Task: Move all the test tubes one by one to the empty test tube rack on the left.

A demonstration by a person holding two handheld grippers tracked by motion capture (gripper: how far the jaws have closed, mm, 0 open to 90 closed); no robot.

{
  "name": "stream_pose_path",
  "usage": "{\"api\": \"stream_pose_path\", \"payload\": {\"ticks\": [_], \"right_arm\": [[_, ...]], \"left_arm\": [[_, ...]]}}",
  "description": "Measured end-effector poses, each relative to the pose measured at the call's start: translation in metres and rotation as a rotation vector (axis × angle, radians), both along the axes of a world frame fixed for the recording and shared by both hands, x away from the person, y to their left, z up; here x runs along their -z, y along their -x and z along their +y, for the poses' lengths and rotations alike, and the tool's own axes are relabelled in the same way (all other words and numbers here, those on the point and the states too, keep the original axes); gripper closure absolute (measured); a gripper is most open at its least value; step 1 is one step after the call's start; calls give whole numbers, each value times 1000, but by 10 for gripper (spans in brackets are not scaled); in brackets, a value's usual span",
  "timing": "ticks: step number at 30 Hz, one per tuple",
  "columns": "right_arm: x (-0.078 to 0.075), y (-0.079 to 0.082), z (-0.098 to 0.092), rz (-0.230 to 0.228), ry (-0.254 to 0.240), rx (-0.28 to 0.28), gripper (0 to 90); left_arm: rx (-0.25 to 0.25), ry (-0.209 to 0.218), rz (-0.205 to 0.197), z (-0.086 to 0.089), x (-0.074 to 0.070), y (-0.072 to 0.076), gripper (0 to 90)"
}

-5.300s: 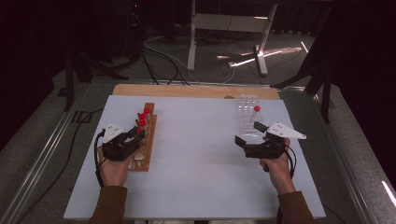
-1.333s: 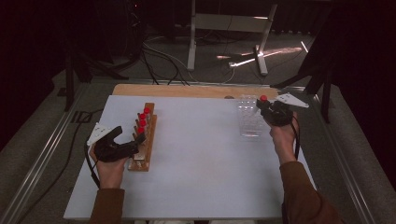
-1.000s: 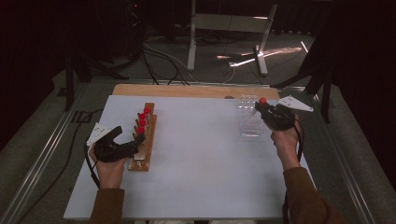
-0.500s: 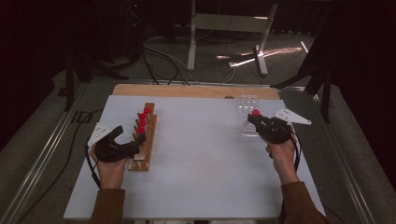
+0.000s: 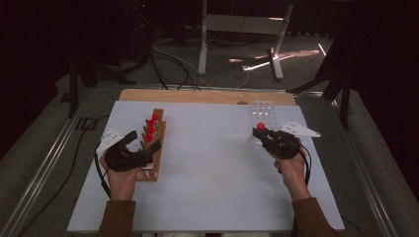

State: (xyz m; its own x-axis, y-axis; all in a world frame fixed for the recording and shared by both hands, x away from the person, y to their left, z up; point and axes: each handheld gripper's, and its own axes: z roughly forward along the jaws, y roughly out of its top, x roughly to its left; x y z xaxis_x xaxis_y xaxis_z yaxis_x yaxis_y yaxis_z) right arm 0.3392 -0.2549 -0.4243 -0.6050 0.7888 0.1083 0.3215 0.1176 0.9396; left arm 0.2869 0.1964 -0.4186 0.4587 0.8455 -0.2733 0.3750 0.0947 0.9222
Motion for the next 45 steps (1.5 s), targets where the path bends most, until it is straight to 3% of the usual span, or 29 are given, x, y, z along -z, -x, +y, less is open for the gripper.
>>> {"api": "stream_pose_path", "payload": {"ticks": [8, 19, 23, 31, 38, 45], "right_arm": [[2, 6, 15, 4, 23, -51, 741], [3, 14, 33, 10, 35, -115, 740], [3, 17, 39, 11, 38, -134, 740], [2, 24, 53, 6, 52, -182, 740], [1, 29, 65, 7, 72, -223, 740], [1, 32, 72, 13, 85, -247, 740]], "left_arm": [[77, -43, 27, -31, -11, 1, 20], [180, -48, 19, -78, -22, -5, 51], [205, -79, 36, -95, -23, -10, 62], [248, -98, 44, -120, -25, -15, 68], [287, -116, 63, -135, -25, -19, 70], [290, -137, 88, -148, -23, -21, 95]]}}
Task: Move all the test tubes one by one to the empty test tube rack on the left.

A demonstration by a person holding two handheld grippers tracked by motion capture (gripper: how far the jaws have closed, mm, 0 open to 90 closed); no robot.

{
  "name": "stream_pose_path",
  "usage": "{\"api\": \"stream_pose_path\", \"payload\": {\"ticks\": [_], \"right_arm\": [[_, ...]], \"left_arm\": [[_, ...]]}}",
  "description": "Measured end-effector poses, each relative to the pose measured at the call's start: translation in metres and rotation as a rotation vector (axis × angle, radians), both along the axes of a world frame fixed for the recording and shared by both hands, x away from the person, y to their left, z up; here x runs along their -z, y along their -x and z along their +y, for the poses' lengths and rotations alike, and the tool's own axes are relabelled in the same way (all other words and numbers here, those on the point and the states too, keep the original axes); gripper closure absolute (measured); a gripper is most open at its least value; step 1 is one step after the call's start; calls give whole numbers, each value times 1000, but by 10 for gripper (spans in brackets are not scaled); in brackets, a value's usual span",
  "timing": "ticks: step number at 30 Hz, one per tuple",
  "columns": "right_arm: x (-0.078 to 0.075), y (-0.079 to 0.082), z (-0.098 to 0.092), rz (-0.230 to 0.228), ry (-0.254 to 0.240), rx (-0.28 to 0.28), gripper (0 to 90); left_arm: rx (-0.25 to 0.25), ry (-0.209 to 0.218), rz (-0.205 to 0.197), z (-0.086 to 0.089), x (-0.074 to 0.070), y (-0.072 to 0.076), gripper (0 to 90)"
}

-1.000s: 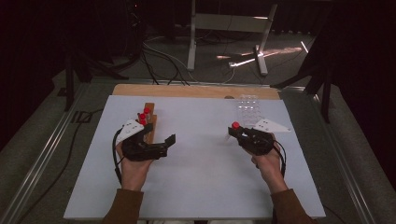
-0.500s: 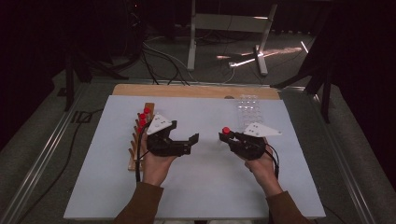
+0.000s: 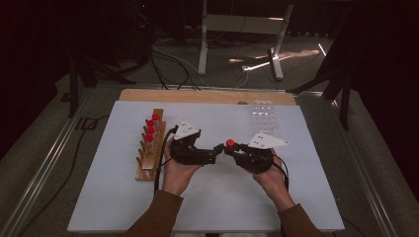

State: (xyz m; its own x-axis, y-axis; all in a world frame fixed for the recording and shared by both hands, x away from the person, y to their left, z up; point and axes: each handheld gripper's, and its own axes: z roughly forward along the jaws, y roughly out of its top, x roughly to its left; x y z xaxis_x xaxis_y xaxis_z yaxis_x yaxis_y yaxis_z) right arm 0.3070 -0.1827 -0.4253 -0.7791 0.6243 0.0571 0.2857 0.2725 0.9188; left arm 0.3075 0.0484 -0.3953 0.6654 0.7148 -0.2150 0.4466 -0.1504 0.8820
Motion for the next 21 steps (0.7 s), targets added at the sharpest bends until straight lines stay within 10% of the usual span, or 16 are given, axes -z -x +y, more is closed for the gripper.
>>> {"api": "stream_pose_path", "payload": {"ticks": [21], "right_arm": [[4, 1, 9, 29, 22, -40, 740]], "left_arm": [[115, -18, -6, -27, 2, 3, 696]]}}
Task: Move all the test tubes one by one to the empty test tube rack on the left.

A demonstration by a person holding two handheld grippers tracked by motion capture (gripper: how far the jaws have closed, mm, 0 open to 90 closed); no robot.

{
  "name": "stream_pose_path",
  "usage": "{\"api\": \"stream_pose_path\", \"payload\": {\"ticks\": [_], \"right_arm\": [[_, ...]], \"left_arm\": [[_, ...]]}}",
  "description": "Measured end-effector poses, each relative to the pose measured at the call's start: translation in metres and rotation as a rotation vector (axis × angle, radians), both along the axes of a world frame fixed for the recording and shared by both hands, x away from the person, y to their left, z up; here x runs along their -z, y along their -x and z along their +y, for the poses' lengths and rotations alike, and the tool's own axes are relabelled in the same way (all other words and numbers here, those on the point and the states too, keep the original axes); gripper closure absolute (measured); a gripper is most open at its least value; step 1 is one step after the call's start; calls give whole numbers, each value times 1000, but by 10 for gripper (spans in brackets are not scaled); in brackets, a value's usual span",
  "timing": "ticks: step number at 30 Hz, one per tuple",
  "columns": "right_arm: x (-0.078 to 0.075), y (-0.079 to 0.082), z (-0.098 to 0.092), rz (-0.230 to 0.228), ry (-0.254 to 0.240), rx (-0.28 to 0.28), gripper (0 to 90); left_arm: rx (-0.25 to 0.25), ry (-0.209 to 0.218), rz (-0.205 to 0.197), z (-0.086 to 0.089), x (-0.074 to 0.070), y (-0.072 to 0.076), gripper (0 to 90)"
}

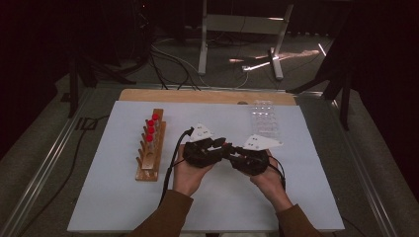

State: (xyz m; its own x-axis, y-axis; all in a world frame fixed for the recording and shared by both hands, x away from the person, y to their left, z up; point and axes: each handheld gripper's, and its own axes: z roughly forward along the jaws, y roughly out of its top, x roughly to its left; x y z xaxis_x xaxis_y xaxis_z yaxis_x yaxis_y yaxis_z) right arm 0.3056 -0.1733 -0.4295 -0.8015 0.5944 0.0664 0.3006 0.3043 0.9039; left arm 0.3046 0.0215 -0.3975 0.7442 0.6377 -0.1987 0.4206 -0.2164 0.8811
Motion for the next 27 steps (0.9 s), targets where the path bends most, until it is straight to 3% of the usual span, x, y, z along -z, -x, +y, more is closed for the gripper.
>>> {"api": "stream_pose_path", "payload": {"ticks": [7, 14, 16, 22, 27], "right_arm": [[0, -1, -1, 6, -4, -4, 722], [2, -4, -3, 17, -14, -7, 465], [2, -4, -4, 16, -8, 5, 357], [3, -8, -9, 19, -20, 38, 154], [4, -12, -17, 22, -26, 79, 86]], "left_arm": [[-13, -3, -4, 0, -1, 0, 706], [-42, 13, -7, 7, -3, -2, 708], [-53, 21, -9, 10, -4, -3, 708], [-82, 44, -15, 23, -9, -4, 708], [-106, 57, -30, 39, -16, -2, 708]]}}
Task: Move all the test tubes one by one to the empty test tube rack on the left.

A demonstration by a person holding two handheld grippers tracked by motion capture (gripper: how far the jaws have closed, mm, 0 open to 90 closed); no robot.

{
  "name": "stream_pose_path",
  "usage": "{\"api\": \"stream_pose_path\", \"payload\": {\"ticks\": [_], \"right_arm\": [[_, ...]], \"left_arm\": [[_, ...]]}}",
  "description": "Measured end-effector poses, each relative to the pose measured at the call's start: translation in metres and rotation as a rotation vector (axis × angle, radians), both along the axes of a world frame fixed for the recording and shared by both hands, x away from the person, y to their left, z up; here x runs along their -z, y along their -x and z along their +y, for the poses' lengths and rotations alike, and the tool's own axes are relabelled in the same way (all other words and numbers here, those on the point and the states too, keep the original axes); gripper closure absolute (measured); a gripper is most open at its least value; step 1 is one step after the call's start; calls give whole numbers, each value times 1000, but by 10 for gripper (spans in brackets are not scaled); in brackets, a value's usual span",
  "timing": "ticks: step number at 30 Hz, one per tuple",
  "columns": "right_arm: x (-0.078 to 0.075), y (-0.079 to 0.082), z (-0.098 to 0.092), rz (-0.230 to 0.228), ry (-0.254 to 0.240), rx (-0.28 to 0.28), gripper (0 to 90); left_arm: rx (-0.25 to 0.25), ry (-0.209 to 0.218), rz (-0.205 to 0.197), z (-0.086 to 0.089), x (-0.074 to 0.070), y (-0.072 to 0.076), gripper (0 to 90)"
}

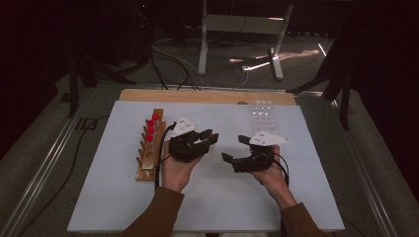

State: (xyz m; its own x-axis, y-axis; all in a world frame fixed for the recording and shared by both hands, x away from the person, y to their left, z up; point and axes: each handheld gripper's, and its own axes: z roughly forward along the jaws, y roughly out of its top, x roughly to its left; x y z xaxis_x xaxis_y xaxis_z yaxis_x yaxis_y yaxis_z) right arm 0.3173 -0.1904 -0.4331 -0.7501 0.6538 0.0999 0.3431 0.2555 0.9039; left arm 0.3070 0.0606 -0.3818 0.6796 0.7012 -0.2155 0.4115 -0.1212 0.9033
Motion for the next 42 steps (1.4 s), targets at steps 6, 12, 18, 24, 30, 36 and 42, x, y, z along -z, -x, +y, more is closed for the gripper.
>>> {"api": "stream_pose_path", "payload": {"ticks": [6, 12, 18, 24, 30, 36, 42], "right_arm": [[-3, -3, -14, -6, -39, 26, 21], [-5, -6, -27, -15, -62, 72, 1], [-6, -7, -38, -16, -73, 99, 1], [-7, -6, -43, -21, -73, 114, 1], [-6, -5, -46, -18, -72, 119, 1], [-7, -4, -47, -21, -71, 118, 1], [-6, -1, -50, -20, -62, 123, 2]], "left_arm": [[-45, 21, -16, 28, -6, 4, 708], [-97, 27, -25, 57, -7, 10, 709], [-152, 31, -37, 88, -7, 20, 708], [-220, 37, -55, 122, -11, 34, 708], [-288, 15, -73, 148, -12, 42, 708], [-302, -8, -63, 153, 8, 35, 708], [-295, -43, -10, 151, 45, 23, 706]]}}
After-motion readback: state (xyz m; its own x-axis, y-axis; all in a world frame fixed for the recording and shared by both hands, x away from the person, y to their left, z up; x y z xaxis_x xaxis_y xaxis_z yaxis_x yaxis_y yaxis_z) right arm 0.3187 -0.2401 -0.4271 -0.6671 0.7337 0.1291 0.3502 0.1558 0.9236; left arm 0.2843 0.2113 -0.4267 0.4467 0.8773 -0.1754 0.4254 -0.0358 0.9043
